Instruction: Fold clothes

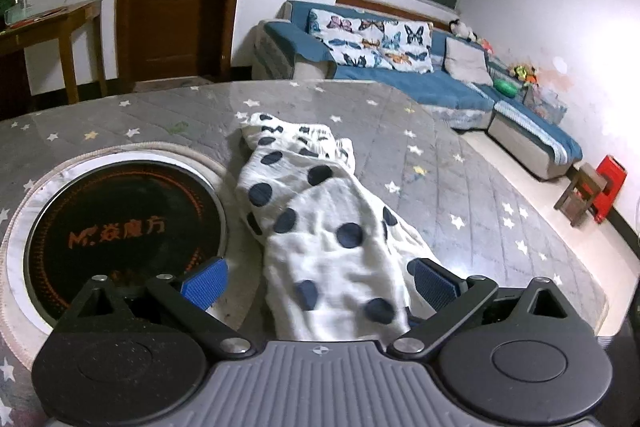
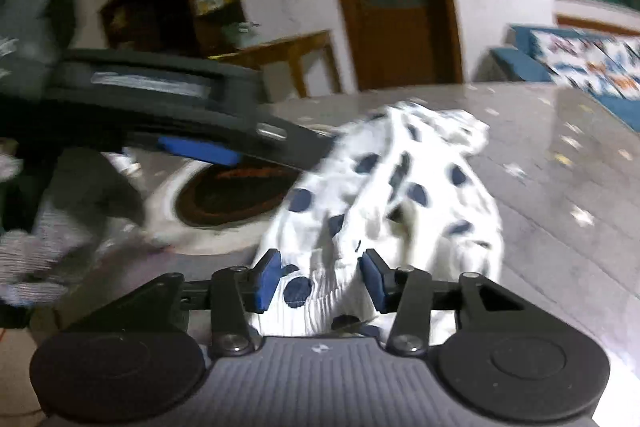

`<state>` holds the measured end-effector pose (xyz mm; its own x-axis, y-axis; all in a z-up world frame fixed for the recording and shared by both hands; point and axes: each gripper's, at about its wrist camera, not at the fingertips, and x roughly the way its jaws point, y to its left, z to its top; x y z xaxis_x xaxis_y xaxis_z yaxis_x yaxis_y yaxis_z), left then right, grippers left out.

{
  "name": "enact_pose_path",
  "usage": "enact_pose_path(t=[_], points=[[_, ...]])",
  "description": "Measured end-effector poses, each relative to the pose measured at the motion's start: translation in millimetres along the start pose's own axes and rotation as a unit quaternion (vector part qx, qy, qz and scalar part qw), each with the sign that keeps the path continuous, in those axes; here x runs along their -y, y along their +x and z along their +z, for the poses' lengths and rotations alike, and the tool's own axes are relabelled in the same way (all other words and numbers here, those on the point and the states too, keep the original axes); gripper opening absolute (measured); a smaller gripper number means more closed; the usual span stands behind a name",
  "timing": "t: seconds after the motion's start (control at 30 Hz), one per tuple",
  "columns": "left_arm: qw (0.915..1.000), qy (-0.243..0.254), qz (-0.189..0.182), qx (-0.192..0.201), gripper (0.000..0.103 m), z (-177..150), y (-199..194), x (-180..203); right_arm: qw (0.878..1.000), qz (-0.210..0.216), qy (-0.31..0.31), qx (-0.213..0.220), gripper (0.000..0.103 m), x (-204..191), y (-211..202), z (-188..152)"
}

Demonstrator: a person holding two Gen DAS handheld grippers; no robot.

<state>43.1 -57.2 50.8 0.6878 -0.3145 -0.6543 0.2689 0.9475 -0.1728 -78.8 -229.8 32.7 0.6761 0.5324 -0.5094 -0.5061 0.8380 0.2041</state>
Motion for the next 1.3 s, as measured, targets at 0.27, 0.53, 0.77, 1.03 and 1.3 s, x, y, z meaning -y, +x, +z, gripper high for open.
enact_pose_path(t=[0.27,0.53,0.77,1.03,1.3], points=[[0.9995,-0.010,0.021,-0.021,0.096,-3.3,10.4,-17.6,0.997,0.053,-0.050,-0.003,0.046,-31.8,14.5,1.1],[0.9978,-0.034,0.036,-0.043,0.071,-10.4,22.1,-42.4,0.995,0.072,-0.062,-0.006,0.050,-44.0,10.6,-6.8],[0.9973,-0.052,0.032,-0.040,0.039,-18.9,13.7,-55.6,0.999,0.032,-0.035,0.014,0.050,-22.6,-14.4,-5.3],[0.9952,-0.086,0.034,-0.033,0.021,-27.8,2.4,-71.0,0.993,-0.108,0.029,0.021,0.050,38.9,-23.4,-0.6],[0.9927,-0.108,0.045,-0.028,0.012,-37.0,-1.5,-90.9,0.983,-0.160,0.091,-0.013,0.050,66.6,-14.7,-17.5]])
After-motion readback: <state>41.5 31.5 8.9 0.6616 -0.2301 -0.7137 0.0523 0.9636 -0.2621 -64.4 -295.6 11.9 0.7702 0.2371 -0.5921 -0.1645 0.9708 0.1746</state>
